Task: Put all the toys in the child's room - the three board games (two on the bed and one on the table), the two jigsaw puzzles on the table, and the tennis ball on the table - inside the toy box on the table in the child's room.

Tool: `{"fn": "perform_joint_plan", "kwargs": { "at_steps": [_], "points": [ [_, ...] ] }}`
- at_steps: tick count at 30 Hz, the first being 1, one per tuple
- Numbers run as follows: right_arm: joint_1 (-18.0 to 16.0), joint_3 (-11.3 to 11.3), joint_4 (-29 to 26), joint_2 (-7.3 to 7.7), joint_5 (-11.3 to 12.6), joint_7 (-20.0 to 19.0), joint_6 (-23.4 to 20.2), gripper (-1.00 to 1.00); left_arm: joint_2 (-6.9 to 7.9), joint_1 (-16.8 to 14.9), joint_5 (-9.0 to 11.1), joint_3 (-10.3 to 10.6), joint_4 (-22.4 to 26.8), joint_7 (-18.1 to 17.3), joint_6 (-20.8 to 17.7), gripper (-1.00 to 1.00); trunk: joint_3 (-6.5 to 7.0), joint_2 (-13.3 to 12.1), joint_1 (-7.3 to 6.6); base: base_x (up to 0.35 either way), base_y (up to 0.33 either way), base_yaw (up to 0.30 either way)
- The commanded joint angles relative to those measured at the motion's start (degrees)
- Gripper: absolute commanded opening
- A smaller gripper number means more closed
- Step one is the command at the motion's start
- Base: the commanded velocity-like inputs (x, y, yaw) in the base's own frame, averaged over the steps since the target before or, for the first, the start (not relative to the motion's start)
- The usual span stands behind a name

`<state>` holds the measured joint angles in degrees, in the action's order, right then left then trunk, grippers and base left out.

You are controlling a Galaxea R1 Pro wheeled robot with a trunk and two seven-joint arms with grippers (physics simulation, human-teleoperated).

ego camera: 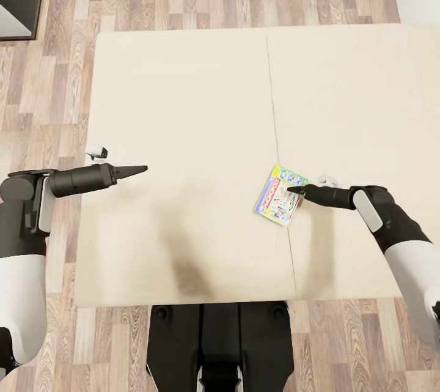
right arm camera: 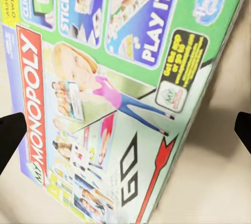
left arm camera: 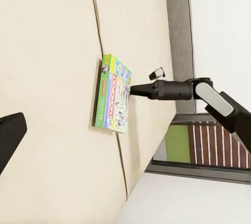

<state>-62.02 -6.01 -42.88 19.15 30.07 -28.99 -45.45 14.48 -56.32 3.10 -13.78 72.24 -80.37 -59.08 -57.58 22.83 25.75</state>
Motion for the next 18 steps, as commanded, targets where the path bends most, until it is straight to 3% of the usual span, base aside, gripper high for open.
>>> {"fn": "perform_joint_plan", "kwargs": {
  "at_steps": [1, 12, 18],
  "points": [
    [-0.08, -0.15, -0.02, 0.03, -0.01, -0.12, -0.12, 1.0, 0.01, -0.02, 0.07, 0.01, 0.0, -0.14, -0.6, 1.0, -0.06, 0.09, 0.03, 0.0, 0.0, 0.0],
    [-0.42, -0.15, 0.62, -0.56, 0.16, 0.06, 0.54, 1.0, -0.13, -0.02, 0.03, 0.02, 0.0, -0.14, -0.66, 1.0, -0.06, 0.09, 0.03, 0.0, 0.0, 0.0],
    [-1.93, -0.22, 4.15, -0.61, -0.01, -0.01, 2.77, 1.0, -0.19, -0.02, -0.01, -0.03, 0.03, -0.14, -0.76, 1.0, -0.06, 0.09, 0.03, 0.0, 0.0, 0.0]
  ]
}}
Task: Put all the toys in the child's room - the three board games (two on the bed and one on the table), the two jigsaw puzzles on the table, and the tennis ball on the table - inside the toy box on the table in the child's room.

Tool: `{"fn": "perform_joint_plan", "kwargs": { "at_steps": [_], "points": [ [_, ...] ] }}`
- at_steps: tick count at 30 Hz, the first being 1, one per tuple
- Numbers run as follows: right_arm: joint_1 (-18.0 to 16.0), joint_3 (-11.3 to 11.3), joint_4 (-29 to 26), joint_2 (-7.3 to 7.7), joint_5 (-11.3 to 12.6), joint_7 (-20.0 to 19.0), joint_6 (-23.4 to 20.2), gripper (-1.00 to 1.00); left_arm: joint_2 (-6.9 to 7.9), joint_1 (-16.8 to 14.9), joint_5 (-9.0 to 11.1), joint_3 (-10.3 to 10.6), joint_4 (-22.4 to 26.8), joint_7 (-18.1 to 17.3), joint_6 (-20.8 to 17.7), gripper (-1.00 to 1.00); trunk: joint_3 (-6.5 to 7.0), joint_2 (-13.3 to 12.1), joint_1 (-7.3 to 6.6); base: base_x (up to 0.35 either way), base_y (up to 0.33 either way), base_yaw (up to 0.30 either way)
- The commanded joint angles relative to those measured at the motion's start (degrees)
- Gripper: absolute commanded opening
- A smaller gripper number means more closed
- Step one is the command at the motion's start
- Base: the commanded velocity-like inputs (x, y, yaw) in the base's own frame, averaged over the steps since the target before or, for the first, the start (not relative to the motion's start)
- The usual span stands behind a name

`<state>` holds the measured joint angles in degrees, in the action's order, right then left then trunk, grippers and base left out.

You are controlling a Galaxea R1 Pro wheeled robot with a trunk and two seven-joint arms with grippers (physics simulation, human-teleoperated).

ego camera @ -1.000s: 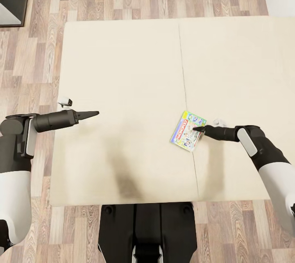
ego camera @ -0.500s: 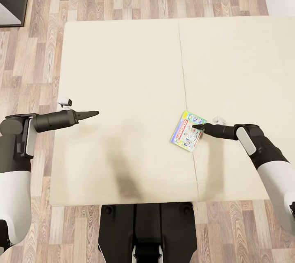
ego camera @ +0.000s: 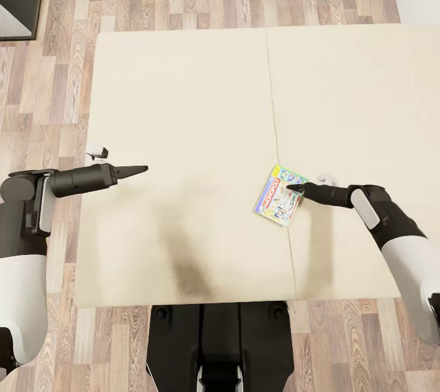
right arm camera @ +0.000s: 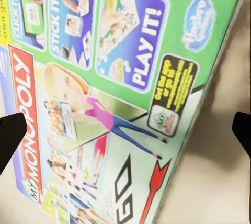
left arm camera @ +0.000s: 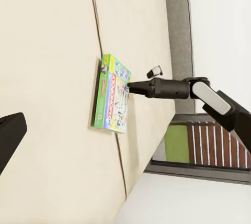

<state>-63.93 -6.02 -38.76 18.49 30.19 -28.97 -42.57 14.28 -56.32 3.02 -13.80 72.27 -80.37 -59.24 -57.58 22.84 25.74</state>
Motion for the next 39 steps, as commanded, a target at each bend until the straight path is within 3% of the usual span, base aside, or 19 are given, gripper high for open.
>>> {"fn": "perform_joint_plan", "kwargs": {
  "at_steps": [1, 17, 33, 39],
  "points": [
    [-0.2, -0.24, 0.52, 0.07, -0.19, -0.07, 0.05, 1.0, -0.04, -0.02, 0.07, 0.03, 0.01, -0.14, -0.6, 1.0, -0.06, 0.08, 0.04, 0.0, 0.0, 0.0],
    [-0.92, -0.23, 1.43, -0.35, -0.27, -0.06, 2.35, 1.0, -0.17, -0.02, 0.06, 0.26, -0.02, -0.05, -0.33, 1.0, -0.06, 0.08, 0.04, 0.0, 0.0, 0.0],
    [-1.72, -0.3, 1.42, -5.26, -0.3, -0.1, 2.51, 1.0, -0.13, -0.02, 0.06, 0.27, -0.01, -0.05, -0.35, 1.0, -0.06, 0.08, 0.04, 0.0, 0.0, 0.0],
    [-1.72, -0.58, 1.71, -6.4, -0.3, -0.07, 3.33, 1.0, -0.17, -0.02, 0.06, 0.33, 0.0, -0.05, -0.35, 1.0, -0.06, 0.08, 0.04, 0.0, 0.0, 0.0]
  ]
}}
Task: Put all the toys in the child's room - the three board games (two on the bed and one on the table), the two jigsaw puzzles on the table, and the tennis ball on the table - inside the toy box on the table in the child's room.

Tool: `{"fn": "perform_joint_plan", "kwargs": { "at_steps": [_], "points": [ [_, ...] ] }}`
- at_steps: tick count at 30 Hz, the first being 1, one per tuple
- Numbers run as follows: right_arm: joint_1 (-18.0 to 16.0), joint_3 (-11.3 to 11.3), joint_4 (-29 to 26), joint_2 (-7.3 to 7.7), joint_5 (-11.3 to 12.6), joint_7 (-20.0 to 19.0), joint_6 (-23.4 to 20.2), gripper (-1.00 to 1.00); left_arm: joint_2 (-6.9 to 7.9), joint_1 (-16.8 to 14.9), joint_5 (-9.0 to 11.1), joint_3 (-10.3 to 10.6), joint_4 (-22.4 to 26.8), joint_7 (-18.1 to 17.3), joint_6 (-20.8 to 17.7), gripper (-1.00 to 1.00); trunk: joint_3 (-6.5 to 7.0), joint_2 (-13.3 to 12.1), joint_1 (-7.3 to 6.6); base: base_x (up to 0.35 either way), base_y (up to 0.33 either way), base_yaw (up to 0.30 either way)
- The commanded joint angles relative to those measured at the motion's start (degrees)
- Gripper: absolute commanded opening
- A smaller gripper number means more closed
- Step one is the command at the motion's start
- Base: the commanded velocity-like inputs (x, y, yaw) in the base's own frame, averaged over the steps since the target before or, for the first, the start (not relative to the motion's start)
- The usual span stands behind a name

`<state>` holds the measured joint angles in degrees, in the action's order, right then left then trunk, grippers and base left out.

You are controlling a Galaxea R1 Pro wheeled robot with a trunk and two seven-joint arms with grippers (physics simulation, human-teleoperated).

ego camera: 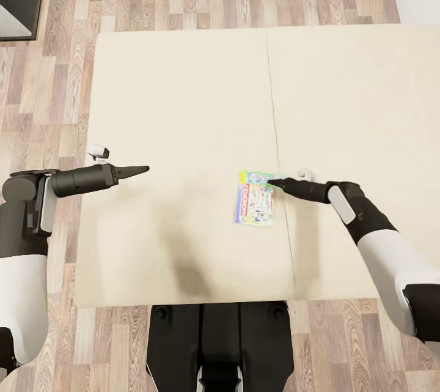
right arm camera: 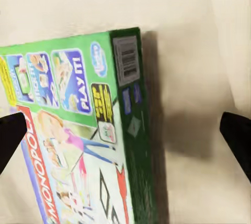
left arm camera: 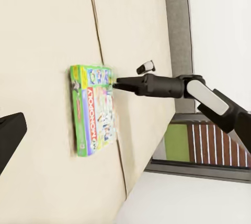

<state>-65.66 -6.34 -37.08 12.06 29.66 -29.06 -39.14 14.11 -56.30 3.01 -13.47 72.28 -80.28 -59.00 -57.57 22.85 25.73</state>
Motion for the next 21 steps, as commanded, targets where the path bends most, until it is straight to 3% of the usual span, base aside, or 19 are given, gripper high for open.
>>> {"fn": "perform_joint_plan", "kwargs": {
  "at_steps": [1, 8, 21],
  "points": [
    [0.0, -0.32, 0.08, -0.02, 0.22, 0.0, 0.36, 1.0, 0.01, -0.03, 0.07, 0.01, 0.0, -0.14, -0.59, 1.0, -0.06, 0.06, 0.05, 0.0, 0.0, 0.0],
    [-0.03, -0.5, 1.29, -2.0, 0.22, 0.03, 1.33, 1.0, 0.06, -0.03, 0.07, -0.03, 0.02, -0.14, -0.67, 1.0, -0.06, 0.06, 0.05, 0.0, 0.0, 0.0],
    [-0.03, -0.67, 2.18, -2.56, 0.22, 0.0, 1.34, 1.0, 0.15, -0.03, 0.07, -0.06, -0.02, -0.14, -0.67, 1.0, -0.06, 0.06, 0.05, 0.0, 0.0, 0.0]
  ]
}}
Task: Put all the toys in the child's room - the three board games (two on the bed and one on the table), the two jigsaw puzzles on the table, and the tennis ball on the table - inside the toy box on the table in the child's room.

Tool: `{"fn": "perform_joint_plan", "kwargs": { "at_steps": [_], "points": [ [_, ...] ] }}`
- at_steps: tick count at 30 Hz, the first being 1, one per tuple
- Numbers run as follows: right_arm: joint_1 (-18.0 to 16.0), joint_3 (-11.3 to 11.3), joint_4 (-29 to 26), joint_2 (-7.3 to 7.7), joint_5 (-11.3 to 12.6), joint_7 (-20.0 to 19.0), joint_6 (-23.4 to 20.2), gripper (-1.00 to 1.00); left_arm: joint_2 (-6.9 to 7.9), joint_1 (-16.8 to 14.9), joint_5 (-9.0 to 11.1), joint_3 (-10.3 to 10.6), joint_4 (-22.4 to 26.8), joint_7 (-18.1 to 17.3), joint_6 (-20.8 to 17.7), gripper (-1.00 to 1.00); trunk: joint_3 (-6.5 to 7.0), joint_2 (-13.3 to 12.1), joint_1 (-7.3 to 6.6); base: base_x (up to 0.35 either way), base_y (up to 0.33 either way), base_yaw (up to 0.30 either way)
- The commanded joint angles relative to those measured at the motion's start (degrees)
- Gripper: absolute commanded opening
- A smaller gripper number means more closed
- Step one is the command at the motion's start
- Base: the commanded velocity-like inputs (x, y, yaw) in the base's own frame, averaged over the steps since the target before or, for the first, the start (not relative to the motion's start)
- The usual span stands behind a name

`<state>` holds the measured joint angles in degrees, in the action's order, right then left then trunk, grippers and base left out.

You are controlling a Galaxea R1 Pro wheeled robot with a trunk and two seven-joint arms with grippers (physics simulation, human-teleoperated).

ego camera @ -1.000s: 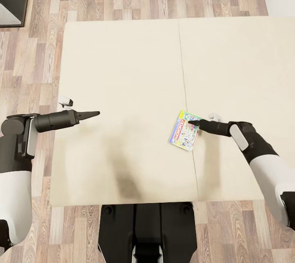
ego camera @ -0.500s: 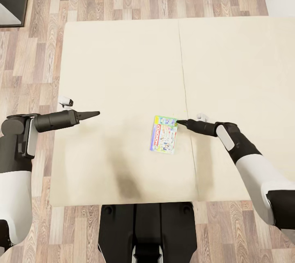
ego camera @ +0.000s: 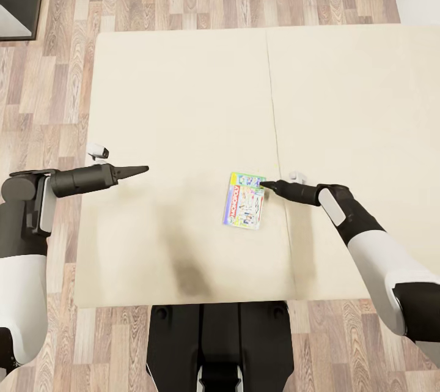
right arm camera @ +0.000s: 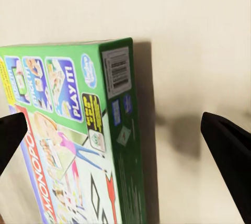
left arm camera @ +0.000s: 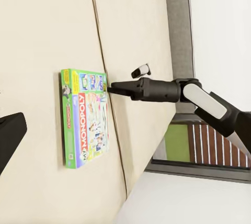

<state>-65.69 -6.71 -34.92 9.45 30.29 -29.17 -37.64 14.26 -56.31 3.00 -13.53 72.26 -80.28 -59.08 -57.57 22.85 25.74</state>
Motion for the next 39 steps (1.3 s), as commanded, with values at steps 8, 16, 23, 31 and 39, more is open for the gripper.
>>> {"fn": "perform_joint_plan", "kwargs": {
  "at_steps": [8, 16, 23, 31, 39],
  "points": [
    [0.04, -2.5, 0.03, -0.1, -0.37, 0.16, -0.59, 1.0, -0.09, 0.03, 0.07, 0.0, -0.01, -0.14, -0.52, 1.0, -0.06, 0.07, 0.04, 0.0, 0.0, 0.0],
    [0.04, -4.13, 0.03, -0.55, -0.08, 0.85, -2.05, 1.0, 0.04, 0.02, 0.07, 0.0, -0.02, -0.14, -0.51, 1.0, -0.06, 0.07, 0.04, 0.0, 0.0, 0.0],
    [0.03, -4.18, 0.03, -1.02, 0.02, 0.94, -2.43, 1.0, 0.13, 0.04, 0.07, -0.07, -0.02, -0.14, -0.51, 1.0, -0.06, 0.07, 0.04, 0.0, 0.0, 0.0],
    [-0.04, -4.19, 0.03, -1.25, 0.03, 1.1, -2.98, 1.0, 0.04, 0.06, 0.07, -0.01, -0.02, -0.14, -0.51, 1.0, -0.06, 0.07, 0.04, 0.0, 0.0, 0.0],
    [-0.05, -4.12, 0.08, -2.22, 0.04, 1.13, -4.03, 1.0, 0.11, 0.06, 0.07, -0.03, -0.02, -0.14, -0.51, 1.0, -0.06, 0.07, 0.04, 0.0, 0.0, 0.0]
  ]
}}
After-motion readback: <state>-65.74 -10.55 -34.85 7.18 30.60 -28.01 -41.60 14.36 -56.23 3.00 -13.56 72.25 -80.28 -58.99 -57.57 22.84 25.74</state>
